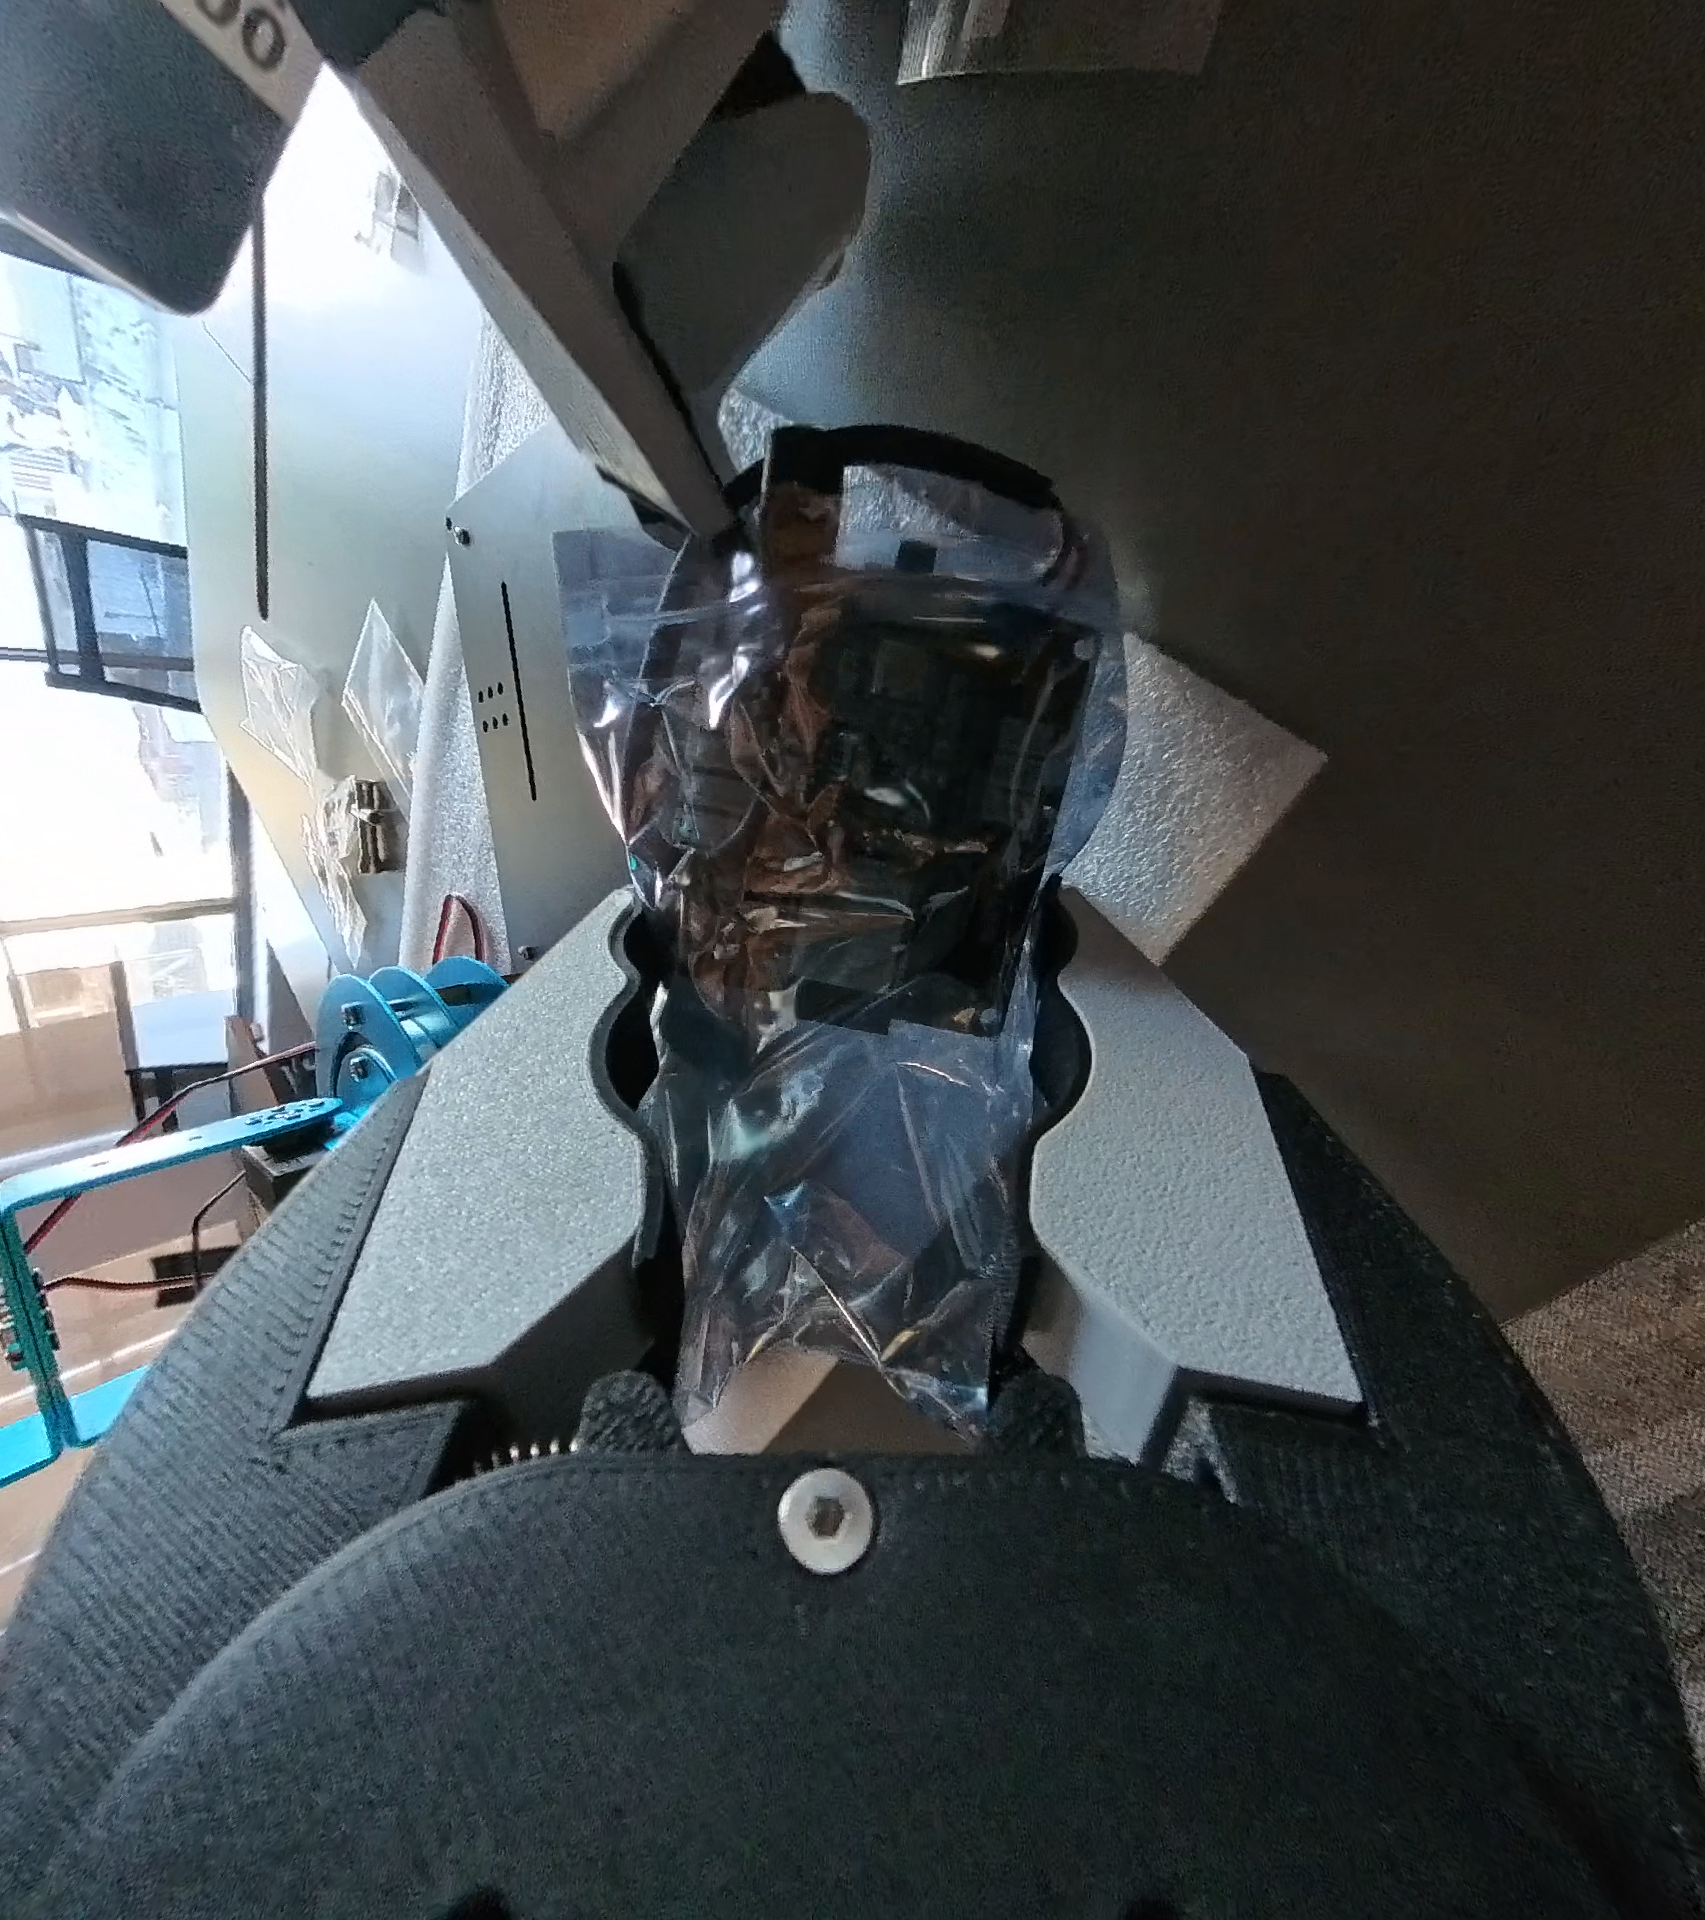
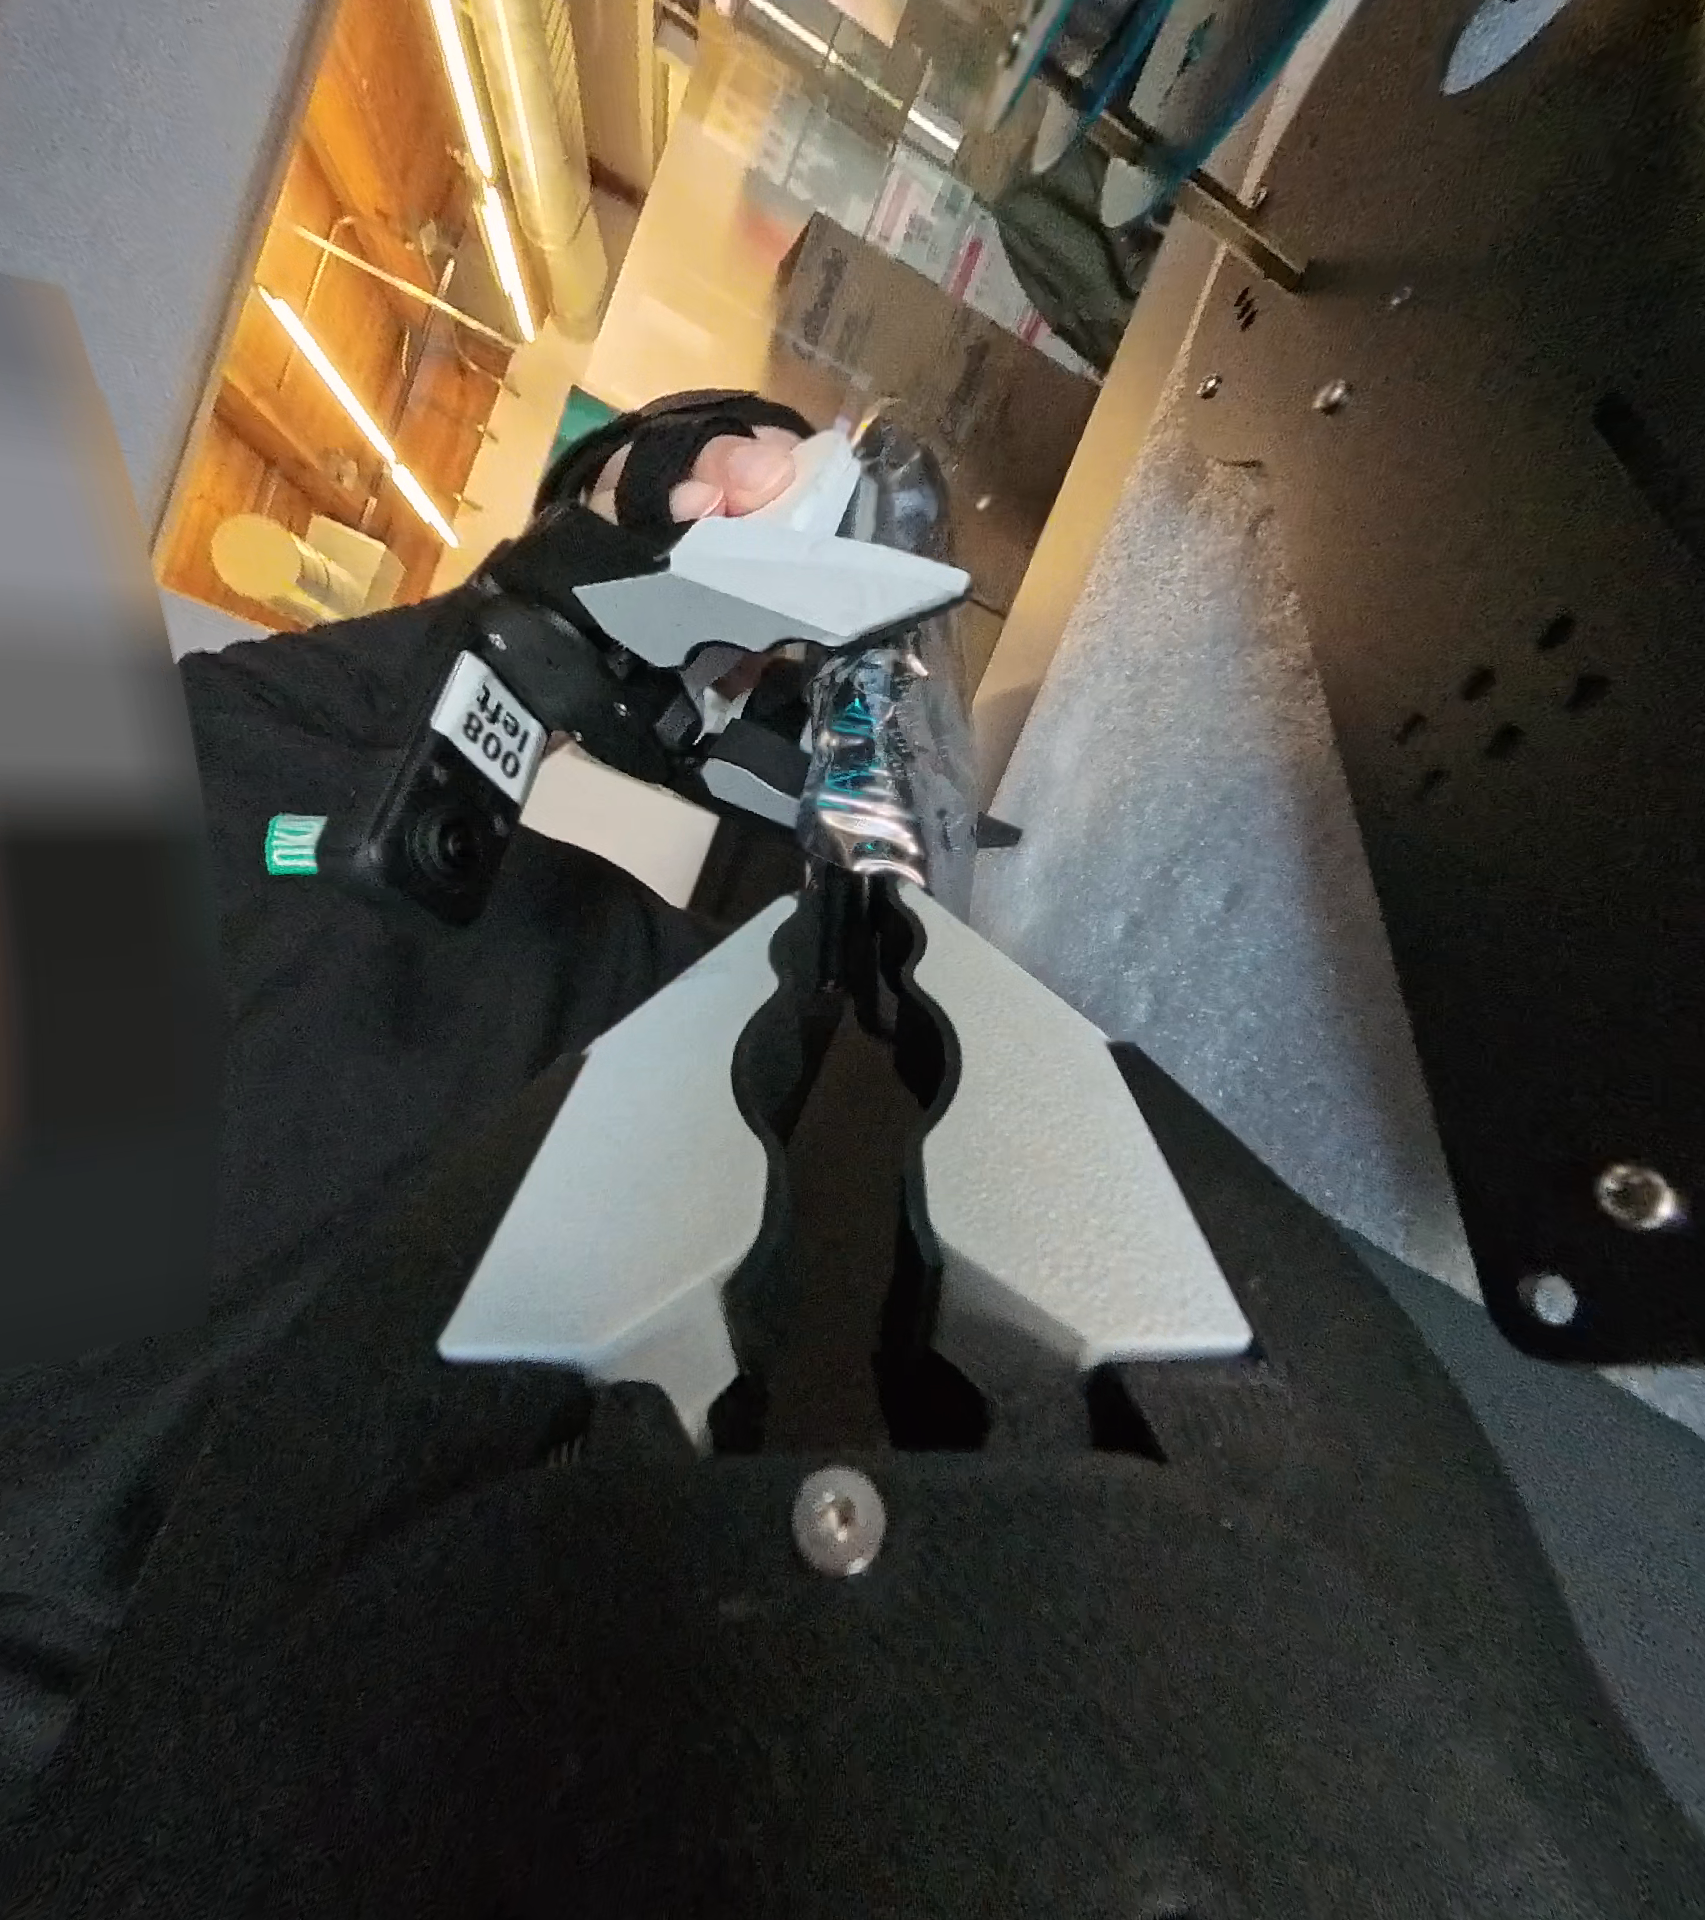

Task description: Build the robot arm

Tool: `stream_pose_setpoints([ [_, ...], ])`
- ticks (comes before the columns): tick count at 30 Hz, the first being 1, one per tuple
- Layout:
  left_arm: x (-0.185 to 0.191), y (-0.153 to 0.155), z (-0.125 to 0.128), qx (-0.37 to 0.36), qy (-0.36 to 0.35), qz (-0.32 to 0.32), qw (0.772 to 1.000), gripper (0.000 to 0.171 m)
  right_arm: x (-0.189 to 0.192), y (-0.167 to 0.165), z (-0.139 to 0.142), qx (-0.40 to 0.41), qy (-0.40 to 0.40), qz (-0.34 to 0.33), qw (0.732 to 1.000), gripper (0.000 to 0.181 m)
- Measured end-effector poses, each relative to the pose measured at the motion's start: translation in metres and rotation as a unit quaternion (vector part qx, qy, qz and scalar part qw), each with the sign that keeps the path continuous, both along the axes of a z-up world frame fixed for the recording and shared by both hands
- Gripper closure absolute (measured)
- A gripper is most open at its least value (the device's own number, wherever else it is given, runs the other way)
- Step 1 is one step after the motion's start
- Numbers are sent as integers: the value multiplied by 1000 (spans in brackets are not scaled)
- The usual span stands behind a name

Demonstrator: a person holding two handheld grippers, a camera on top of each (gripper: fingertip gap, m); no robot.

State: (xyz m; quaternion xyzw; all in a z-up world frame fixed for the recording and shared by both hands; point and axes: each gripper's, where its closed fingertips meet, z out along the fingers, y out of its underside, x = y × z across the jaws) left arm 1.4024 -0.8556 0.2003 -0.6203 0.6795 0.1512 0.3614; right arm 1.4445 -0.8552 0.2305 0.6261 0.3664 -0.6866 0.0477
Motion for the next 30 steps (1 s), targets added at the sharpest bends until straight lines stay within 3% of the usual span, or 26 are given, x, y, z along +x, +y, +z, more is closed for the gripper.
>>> stream_pose_setpoints([
  [11,2,0,0,3,-12,-27,1000,100,5,-5,-1,76,13,97,992,176],
  [14,0,1,-1,-15,-25,-11,1000,101,0,1,-2,76,-3,74,994,177],
  [20,-1,1,-1,-16,-21,7,1000,101,-7,9,-9,121,-30,-39,991,178],
  [26,0,1,-1,-8,-16,0,1000,101,-7,2,-6,61,-13,-33,997,177],
  [30,-1,1,-1,-16,-21,7,1000,101,-9,3,-7,118,-16,-39,992,177],
])
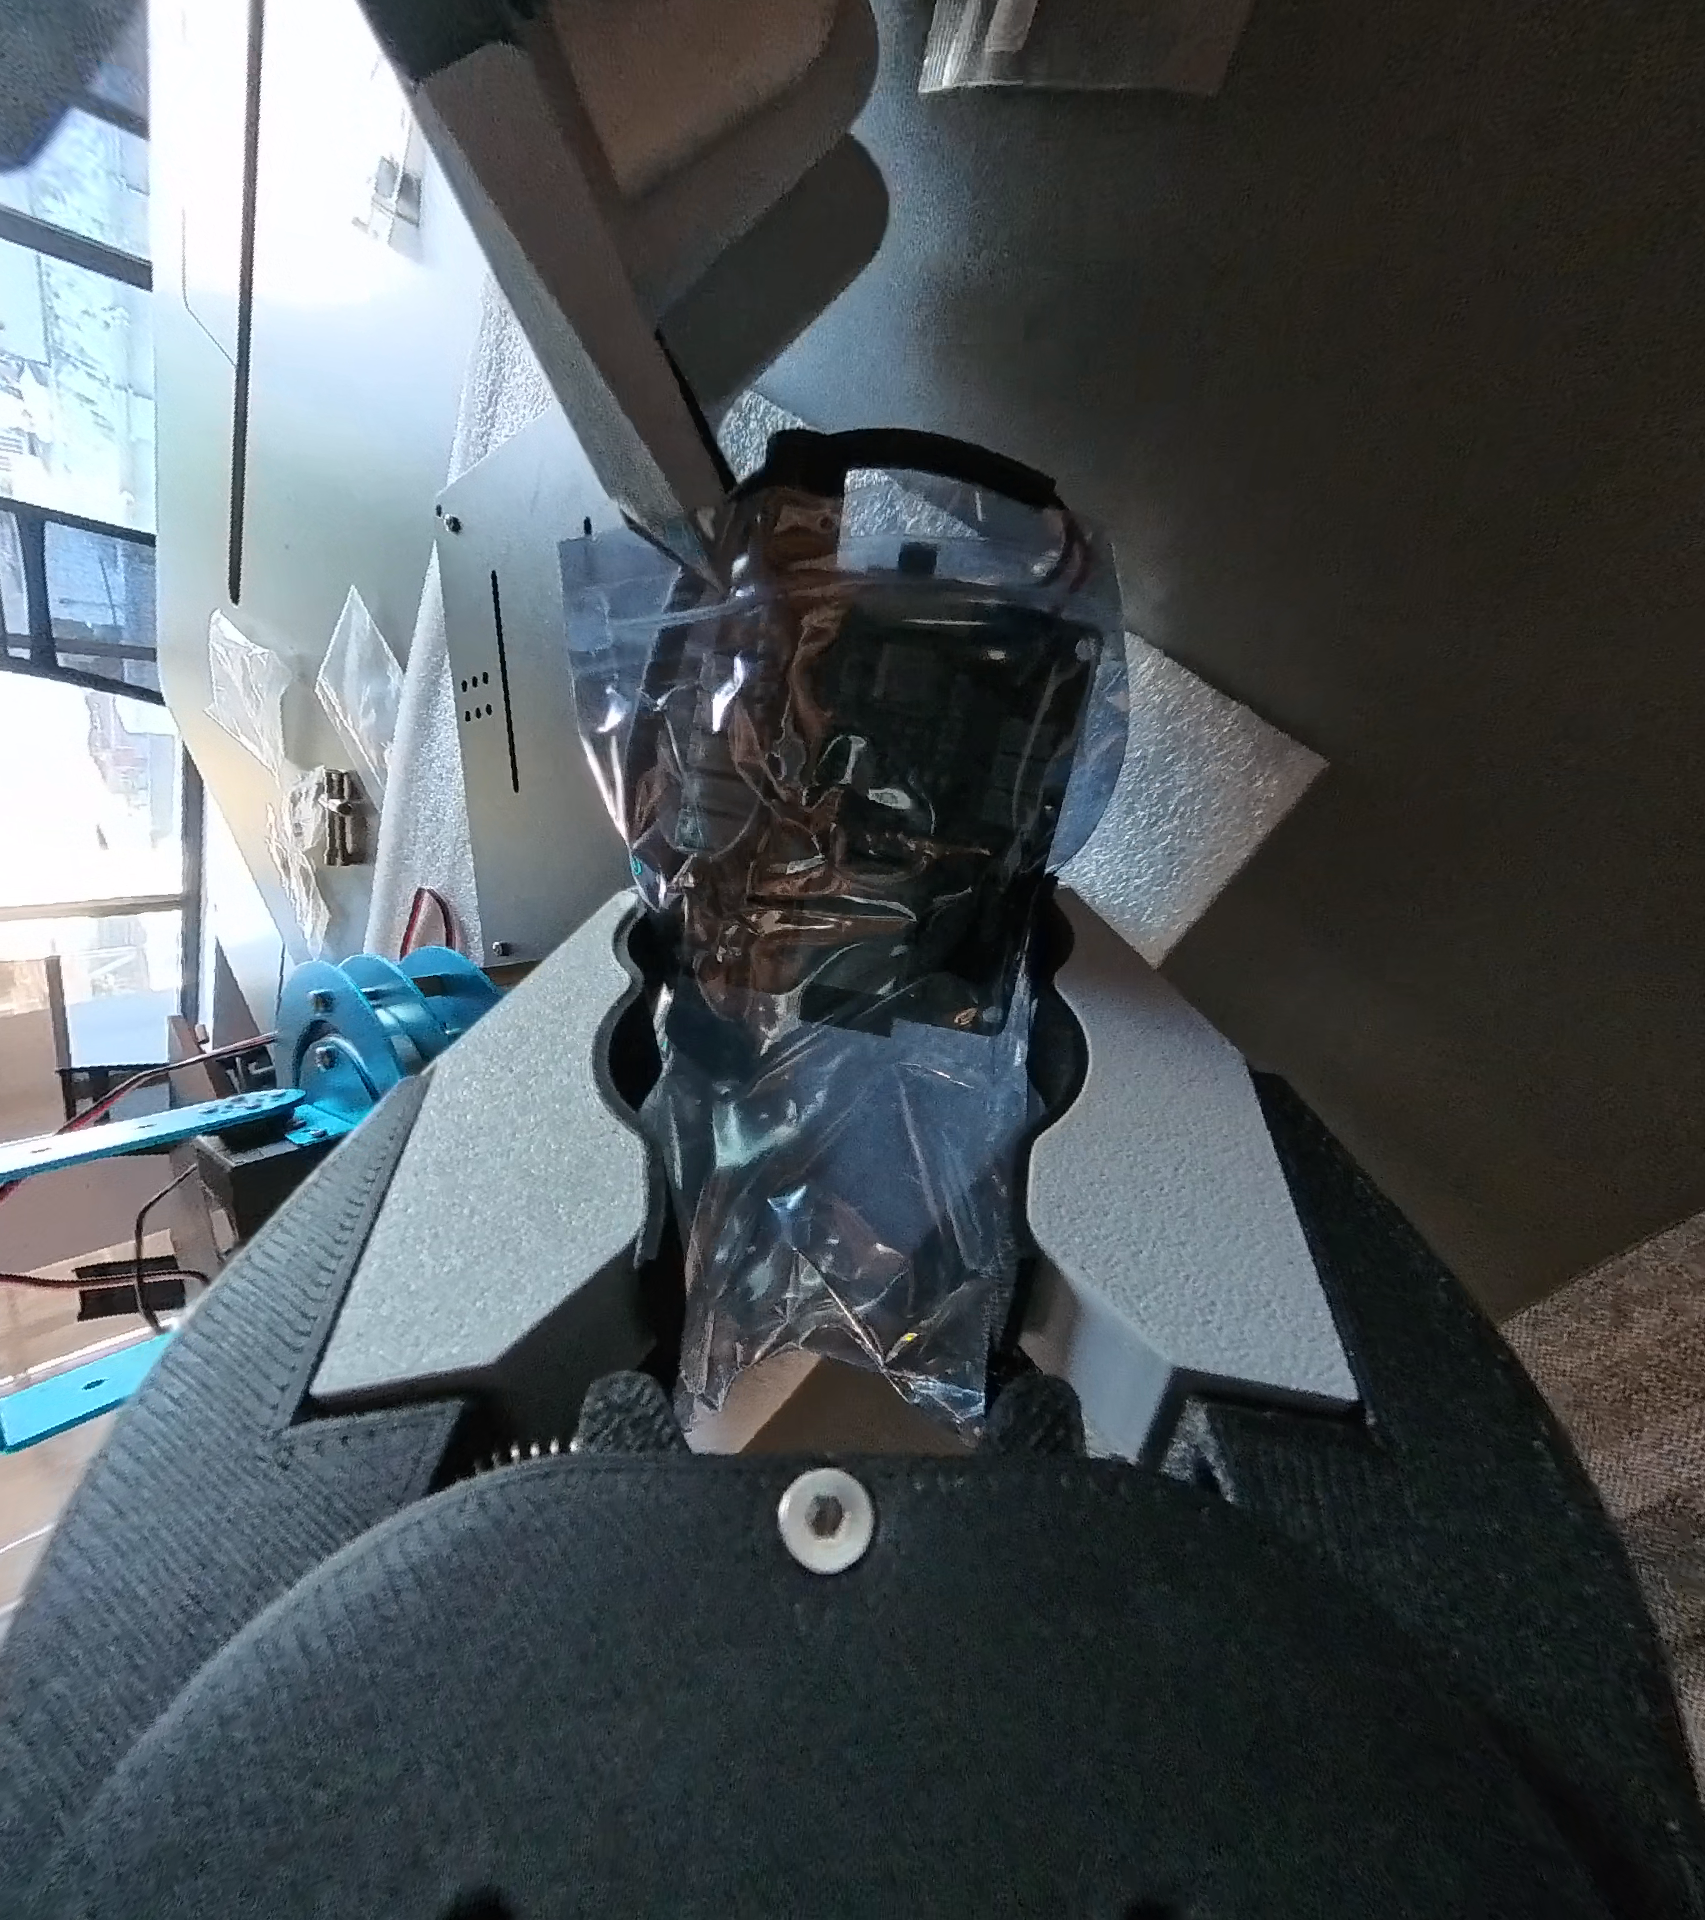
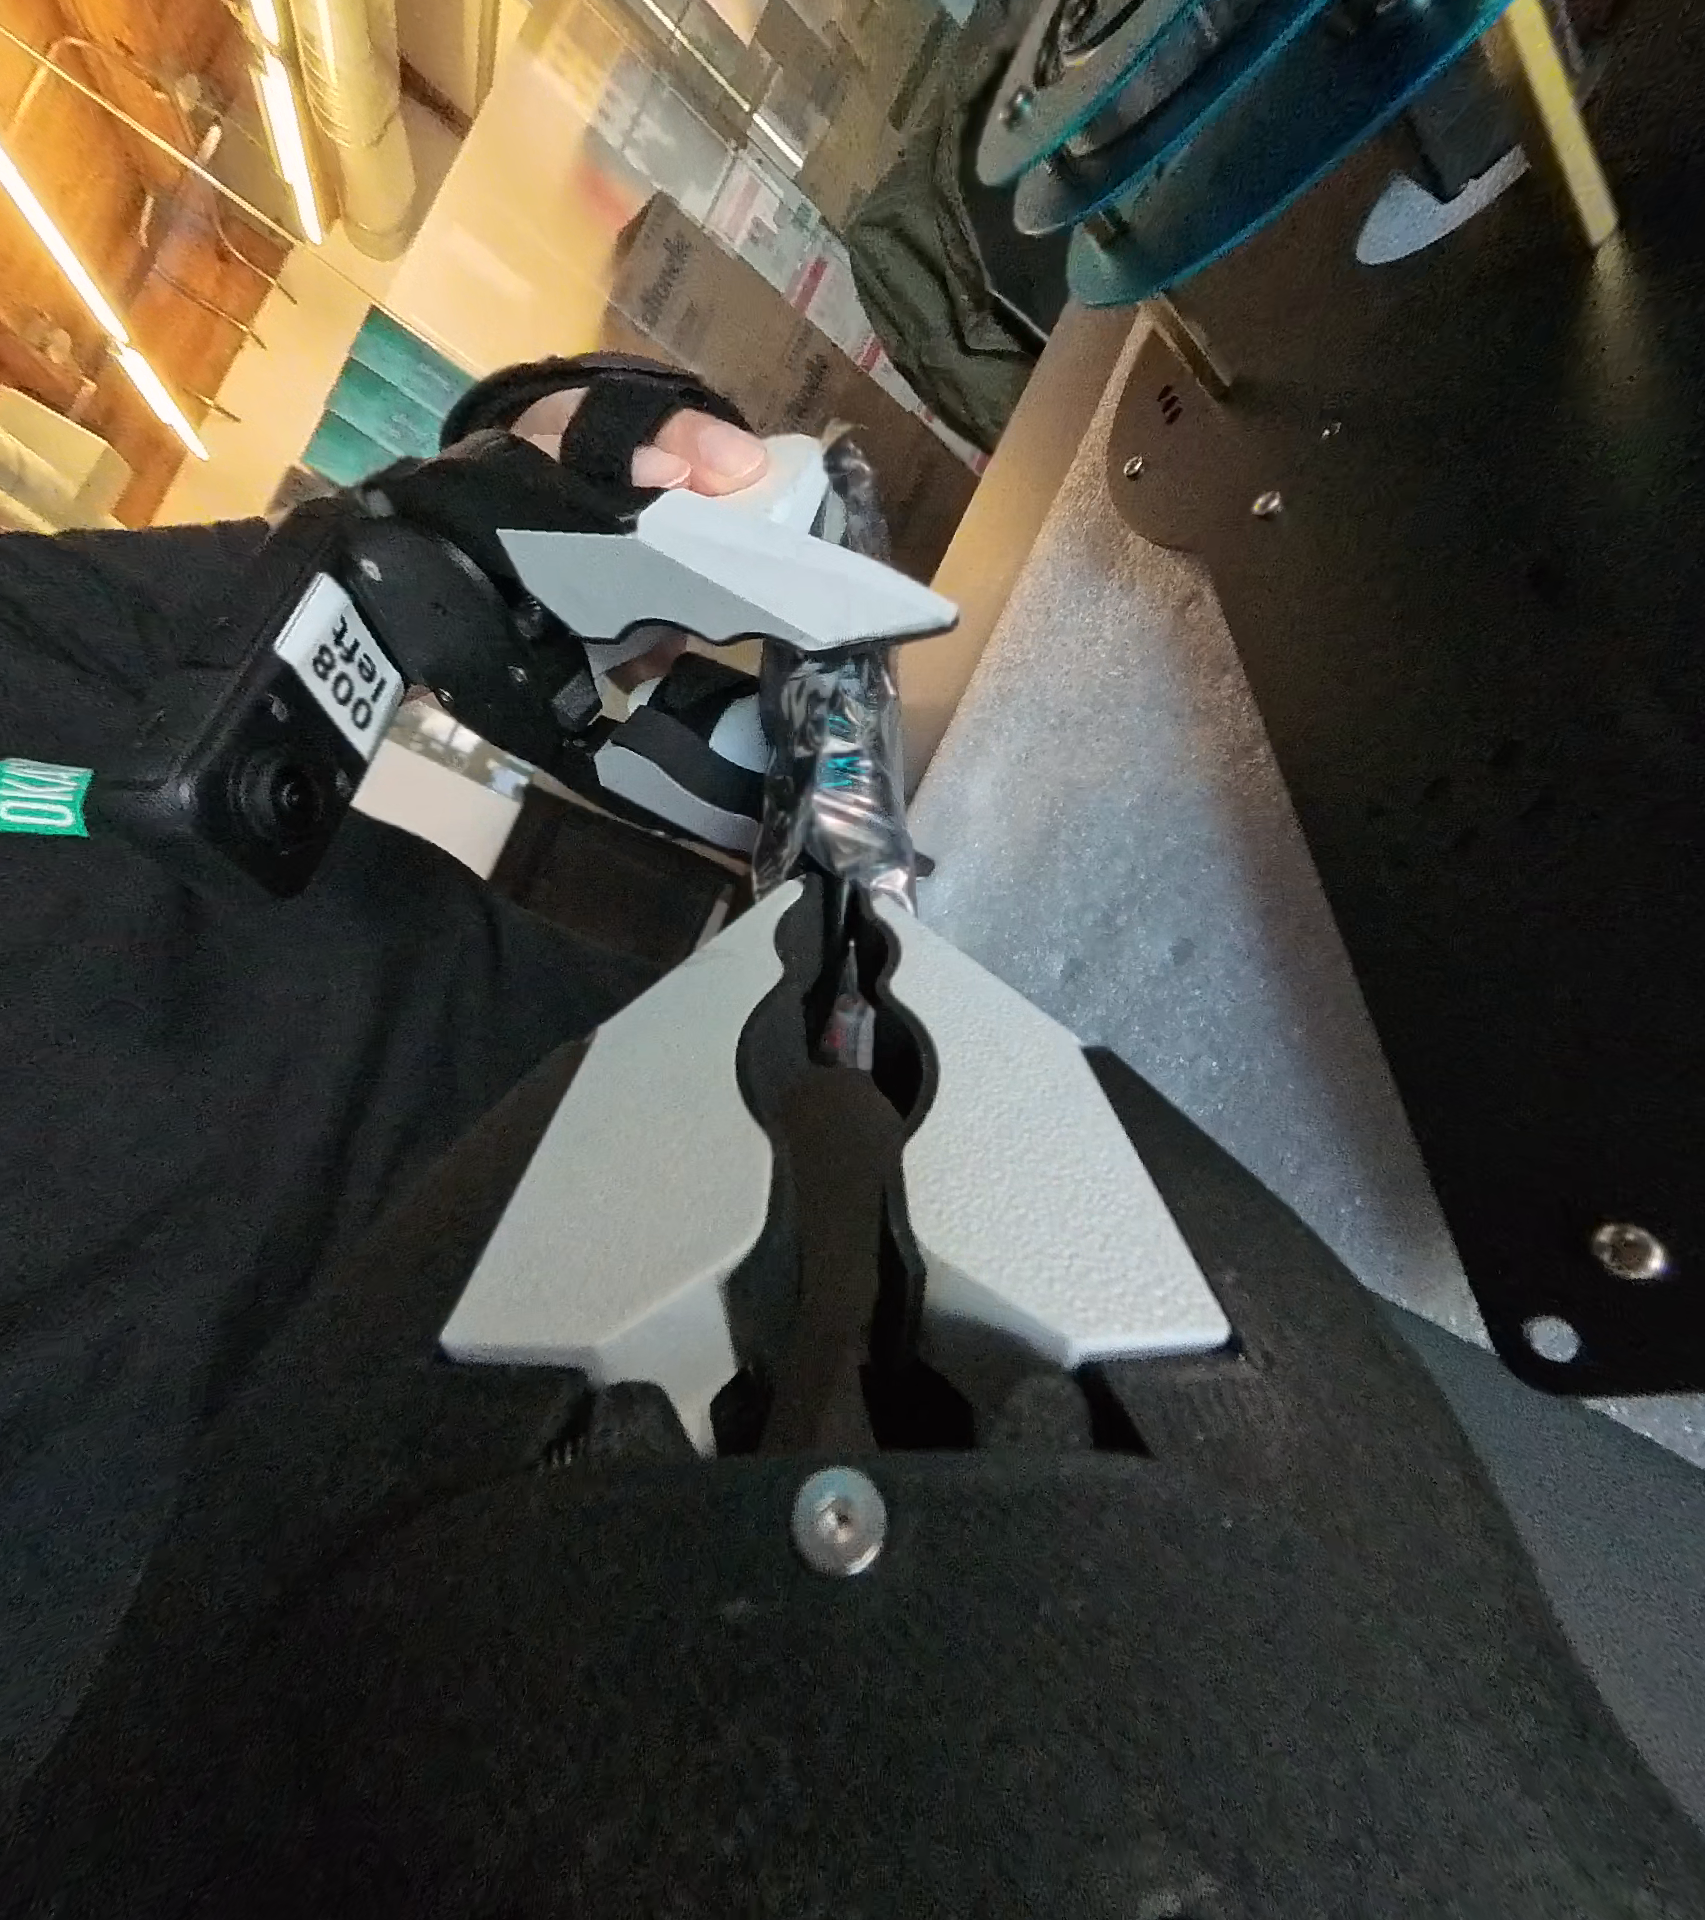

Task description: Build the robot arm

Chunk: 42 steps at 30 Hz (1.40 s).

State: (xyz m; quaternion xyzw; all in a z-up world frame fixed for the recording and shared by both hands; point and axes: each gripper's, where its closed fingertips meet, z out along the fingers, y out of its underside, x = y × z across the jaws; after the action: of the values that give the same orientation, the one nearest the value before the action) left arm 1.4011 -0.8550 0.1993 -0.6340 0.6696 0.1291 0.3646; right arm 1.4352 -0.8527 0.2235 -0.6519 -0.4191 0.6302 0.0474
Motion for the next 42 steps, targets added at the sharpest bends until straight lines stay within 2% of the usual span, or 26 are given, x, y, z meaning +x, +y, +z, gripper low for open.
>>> stream_pose_setpoints([
  [7,0,1,0,-7,1,0,1000,100,0,4,-5,37,-20,-15,999,178],
  [15,-8,4,-1,-52,-30,36,998,94,3,12,-5,-11,-18,-13,1000,178],
  [22,-6,1,-3,-52,-34,25,998,103,-5,5,-1,-33,-12,-4,999,177],
  [32,-7,4,-4,-76,-33,37,996,102,-7,12,-9,45,-59,-27,997,178],
  [37,-11,9,-3,-88,-40,58,994,90,-3,17,-6,1,-41,-35,999,178],
  [42,-23,8,-5,-134,-80,98,983,88,8,18,1,43,-12,-27,999,178],
])
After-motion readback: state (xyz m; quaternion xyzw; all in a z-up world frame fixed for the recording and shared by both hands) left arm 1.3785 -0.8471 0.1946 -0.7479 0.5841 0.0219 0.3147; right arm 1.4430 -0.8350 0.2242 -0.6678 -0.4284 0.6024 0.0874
